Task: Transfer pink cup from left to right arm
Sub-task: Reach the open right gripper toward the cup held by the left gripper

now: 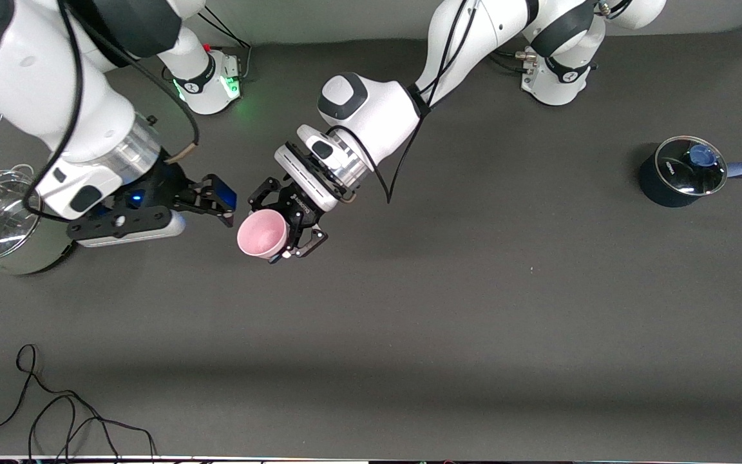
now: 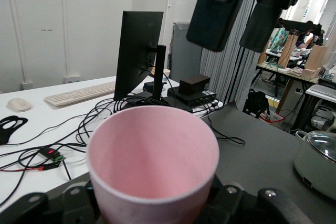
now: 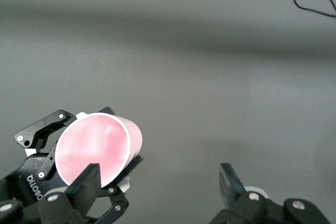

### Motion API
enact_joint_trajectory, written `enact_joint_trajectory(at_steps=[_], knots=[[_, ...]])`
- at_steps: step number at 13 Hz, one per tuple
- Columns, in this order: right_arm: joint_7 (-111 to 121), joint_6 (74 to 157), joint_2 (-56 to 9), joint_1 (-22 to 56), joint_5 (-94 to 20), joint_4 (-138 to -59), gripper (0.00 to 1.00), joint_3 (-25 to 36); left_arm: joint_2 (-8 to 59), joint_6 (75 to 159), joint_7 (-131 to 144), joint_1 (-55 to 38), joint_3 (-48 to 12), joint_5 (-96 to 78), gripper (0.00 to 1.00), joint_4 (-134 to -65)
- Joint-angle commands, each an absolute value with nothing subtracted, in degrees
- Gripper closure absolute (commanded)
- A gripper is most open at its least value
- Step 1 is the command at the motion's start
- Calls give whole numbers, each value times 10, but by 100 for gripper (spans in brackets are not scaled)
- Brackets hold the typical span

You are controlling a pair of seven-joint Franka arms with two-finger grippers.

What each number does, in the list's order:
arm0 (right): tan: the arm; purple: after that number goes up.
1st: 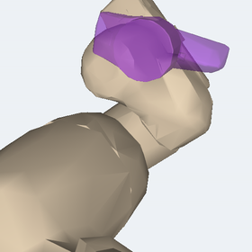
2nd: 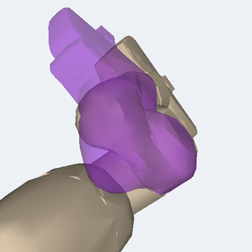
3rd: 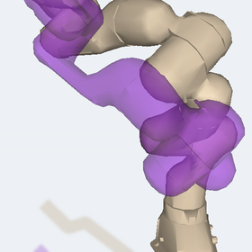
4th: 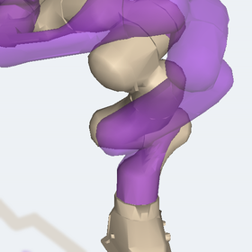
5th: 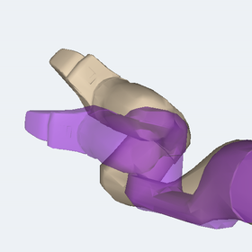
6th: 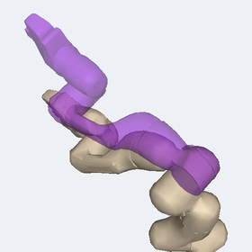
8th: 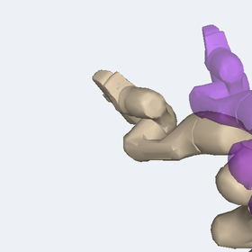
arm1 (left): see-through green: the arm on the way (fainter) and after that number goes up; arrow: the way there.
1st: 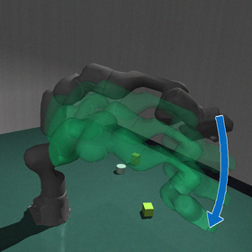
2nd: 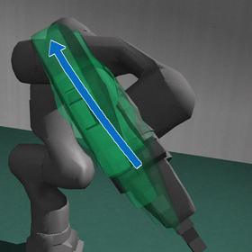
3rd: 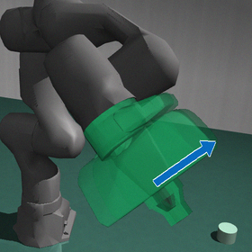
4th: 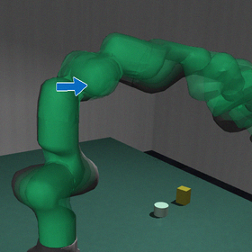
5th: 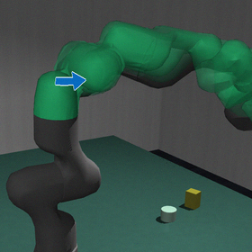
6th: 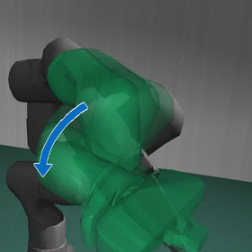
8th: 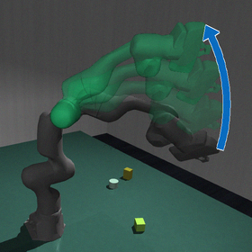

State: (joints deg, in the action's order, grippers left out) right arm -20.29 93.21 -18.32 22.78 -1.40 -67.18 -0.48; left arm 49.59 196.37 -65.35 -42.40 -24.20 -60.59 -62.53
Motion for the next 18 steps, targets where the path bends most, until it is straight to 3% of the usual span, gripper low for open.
enact_joint_trajectory(at_steps=[1, 18], knots=[[-238, 926, -196, 240, -4, -650, 0, 0, 496, 1982, -643, -434, -228, -602, 100, -628], [-243, 991, -253, 236, -12, -664, 0, 1, 493, 1990, -643, -433, -227, -602, 100, -646]])
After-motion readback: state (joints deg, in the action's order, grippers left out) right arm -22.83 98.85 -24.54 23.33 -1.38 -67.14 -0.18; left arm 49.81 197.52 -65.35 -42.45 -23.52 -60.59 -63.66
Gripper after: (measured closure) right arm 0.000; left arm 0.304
